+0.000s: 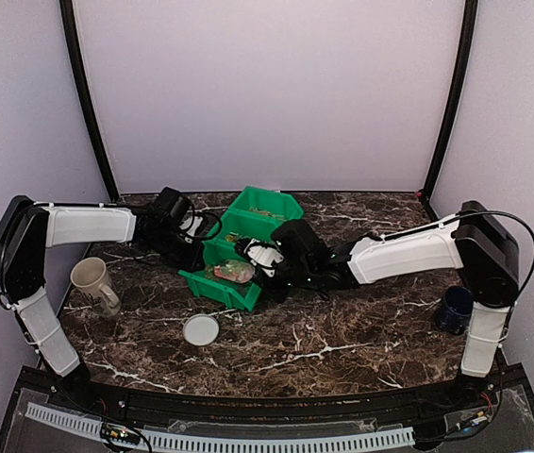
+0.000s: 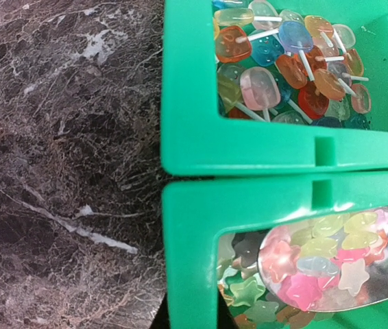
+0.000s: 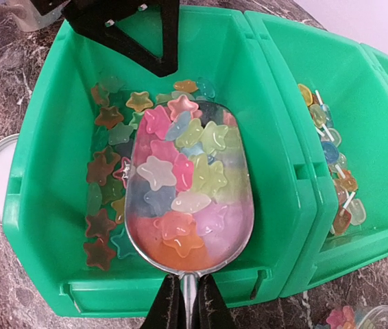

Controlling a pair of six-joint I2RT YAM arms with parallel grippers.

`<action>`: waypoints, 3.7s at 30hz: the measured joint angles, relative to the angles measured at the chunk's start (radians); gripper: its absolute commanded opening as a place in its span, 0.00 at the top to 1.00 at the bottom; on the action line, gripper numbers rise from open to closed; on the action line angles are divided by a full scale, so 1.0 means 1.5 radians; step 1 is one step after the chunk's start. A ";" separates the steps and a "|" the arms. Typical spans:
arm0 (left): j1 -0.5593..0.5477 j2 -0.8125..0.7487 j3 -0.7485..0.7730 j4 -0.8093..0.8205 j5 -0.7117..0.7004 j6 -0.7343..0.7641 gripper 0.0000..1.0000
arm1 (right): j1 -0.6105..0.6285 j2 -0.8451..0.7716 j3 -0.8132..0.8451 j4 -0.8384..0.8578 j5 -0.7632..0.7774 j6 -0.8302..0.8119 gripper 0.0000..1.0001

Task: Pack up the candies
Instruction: Scoop the fake candies from the plate, then place the fake candies in the packing bottle.

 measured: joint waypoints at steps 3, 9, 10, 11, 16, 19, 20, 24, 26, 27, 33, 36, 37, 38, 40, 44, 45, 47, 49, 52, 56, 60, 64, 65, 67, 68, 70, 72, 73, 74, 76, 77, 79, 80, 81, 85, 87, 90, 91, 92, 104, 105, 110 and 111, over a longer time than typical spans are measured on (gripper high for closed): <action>0.000 0.000 0.000 -0.001 0.000 0.000 1.00 | 0.000 -0.006 -0.016 0.017 -0.002 0.000 1.00; -0.007 0.000 0.000 -0.003 0.012 0.000 1.00 | 0.000 -0.041 -0.103 0.120 -0.007 0.005 1.00; -0.008 0.000 0.000 -0.004 0.015 0.000 1.00 | 0.000 -0.047 -0.114 0.135 -0.008 0.006 1.00; -0.008 0.000 0.000 -0.003 0.018 0.000 1.00 | 0.000 -0.051 -0.127 0.153 -0.008 0.008 1.00; -0.008 0.000 0.002 -0.004 0.021 0.000 1.00 | -0.002 -0.056 -0.158 0.214 -0.011 0.015 1.00; -0.008 0.000 0.002 -0.004 0.024 0.000 1.00 | -0.003 -0.072 -0.194 0.265 -0.013 0.018 1.00; -0.008 0.000 0.002 -0.005 0.025 0.000 1.00 | -0.003 -0.081 -0.212 0.289 -0.013 0.020 1.00; -0.007 0.000 0.003 -0.010 0.021 -0.001 1.00 | -0.007 -0.111 -0.267 0.350 -0.012 0.023 1.00; -0.005 0.000 0.003 -0.010 0.019 -0.001 1.00 | -0.009 -0.117 -0.285 0.370 -0.013 0.023 1.00; -0.004 0.000 0.003 -0.010 0.019 -0.001 1.00 | -0.010 -0.118 -0.291 0.379 -0.013 0.023 1.00; -0.003 0.000 0.003 -0.010 0.017 -0.004 1.00 | -0.010 -0.145 -0.351 0.440 -0.006 0.025 1.00; -0.003 0.000 0.003 -0.010 0.018 -0.005 1.00 | -0.010 -0.171 -0.374 0.465 0.006 0.025 1.00; -0.003 0.000 0.003 -0.010 0.018 -0.005 1.00 | -0.010 -0.182 -0.379 0.475 0.014 0.025 1.00; -0.003 0.000 0.003 -0.010 0.018 -0.005 1.00 | -0.010 -0.192 -0.384 0.478 0.023 0.024 1.00; -0.003 0.000 0.003 -0.010 0.018 -0.005 1.00 | -0.011 -0.215 -0.394 0.488 0.043 0.023 1.00; -0.003 0.000 0.003 -0.010 0.018 -0.005 1.00 | -0.013 -0.266 -0.417 0.493 0.092 0.020 1.00; -0.003 0.000 0.003 -0.010 0.018 -0.005 1.00 | -0.015 -0.278 -0.420 0.490 0.106 0.020 1.00; -0.003 0.000 0.003 -0.010 0.018 -0.005 1.00 | -0.020 -0.302 -0.424 0.473 0.135 0.018 1.00; -0.003 0.000 0.003 -0.010 0.018 -0.005 1.00 | -0.026 -0.329 -0.426 0.448 0.167 0.018 1.00; -0.003 0.000 0.003 -0.010 0.019 -0.005 1.00 | -0.036 -0.373 -0.441 0.413 0.208 0.019 1.00; -0.003 0.000 0.003 -0.010 0.020 -0.006 1.00 | -0.061 -0.431 -0.464 0.346 0.253 0.030 1.00; -0.003 0.000 0.003 -0.010 0.021 -0.007 1.00 | -0.081 -0.464 -0.466 0.264 0.282 0.046 1.00; -0.003 0.000 0.003 -0.010 0.021 -0.010 1.00 | -0.087 -0.475 -0.463 0.184 0.302 0.061 1.00; -0.003 0.000 0.003 -0.010 0.021 -0.011 1.00 | -0.087 -0.473 -0.459 0.161 0.307 0.066 1.00; -0.003 0.000 0.003 -0.010 0.021 -0.011 1.00 | -0.088 -0.465 -0.445 0.121 0.314 0.075 1.00; -0.003 0.000 0.003 -0.010 0.021 -0.011 1.00 | -0.089 -0.458 -0.434 0.097 0.316 0.082 1.00; -0.003 0.000 0.003 -0.010 0.022 -0.011 1.00 | -0.089 -0.438 -0.406 0.057 0.320 0.095 1.00; -0.003 0.000 0.003 -0.010 0.023 -0.011 1.00 | -0.089 -0.421 -0.382 0.024 0.321 0.109 1.00; -0.003 0.000 0.003 -0.010 0.023 -0.011 1.00 | -0.089 -0.416 -0.372 0.007 0.321 0.114 1.00; -0.003 0.000 0.003 -0.010 0.023 -0.011 1.00 | -0.089 -0.413 -0.365 -0.004 0.321 0.119 1.00; -0.003 0.000 0.003 -0.010 0.025 -0.012 1.00 | -0.089 -0.408 -0.352 -0.031 0.322 0.126 1.00; -0.003 0.000 0.003 -0.010 0.025 -0.012 1.00 | -0.089 -0.404 -0.345 -0.044 0.322 0.129 1.00; -0.003 0.000 0.003 -0.010 0.025 -0.012 1.00 | -0.089 -0.396 -0.332 -0.068 0.321 0.133 1.00; -0.003 0.000 0.003 -0.010 0.025 -0.012 1.00 | -0.089 -0.393 -0.325 -0.079 0.320 0.135 1.00; -0.003 0.000 0.003 -0.010 0.025 -0.012 1.00 | -0.089 -0.388 -0.318 -0.090 0.318 0.136 1.00; -0.003 0.000 0.003 -0.010 0.025 -0.012 1.00 | -0.089 -0.368 -0.290 -0.129 0.308 0.142 1.00; -0.003 0.000 0.003 -0.010 0.025 -0.012 1.00 | -0.089 -0.356 -0.276 -0.148 0.304 0.144 1.00; -0.003 0.000 0.003 -0.010 0.024 -0.012 1.00 | -0.089 -0.340 -0.255 -0.173 0.301 0.147 1.00; -0.003 0.000 0.003 -0.011 0.024 -0.012 1.00 | -0.089 -0.335 -0.248 -0.181 0.299 0.148 1.00; -0.003 0.000 0.003 -0.011 0.024 -0.012 1.00 | -0.089 -0.331 -0.242 -0.189 0.297 0.149 1.00; -0.003 0.001 0.007 -0.020 0.019 -0.012 1.00 | -0.089 -0.280 -0.156 -0.290 0.284 0.163 1.00; -0.003 0.001 0.007 -0.020 0.018 -0.012 1.00 | -0.089 -0.275 -0.149 -0.298 0.283 0.164 1.00; -0.003 0.001 0.008 -0.020 0.017 -0.011 1.00 | -0.089 -0.257 -0.113 -0.349 0.275 0.173 1.00; -0.003 0.001 0.008 -0.020 0.017 -0.011 1.00 | -0.088 -0.254 -0.107 -0.357 0.275 0.174 1.00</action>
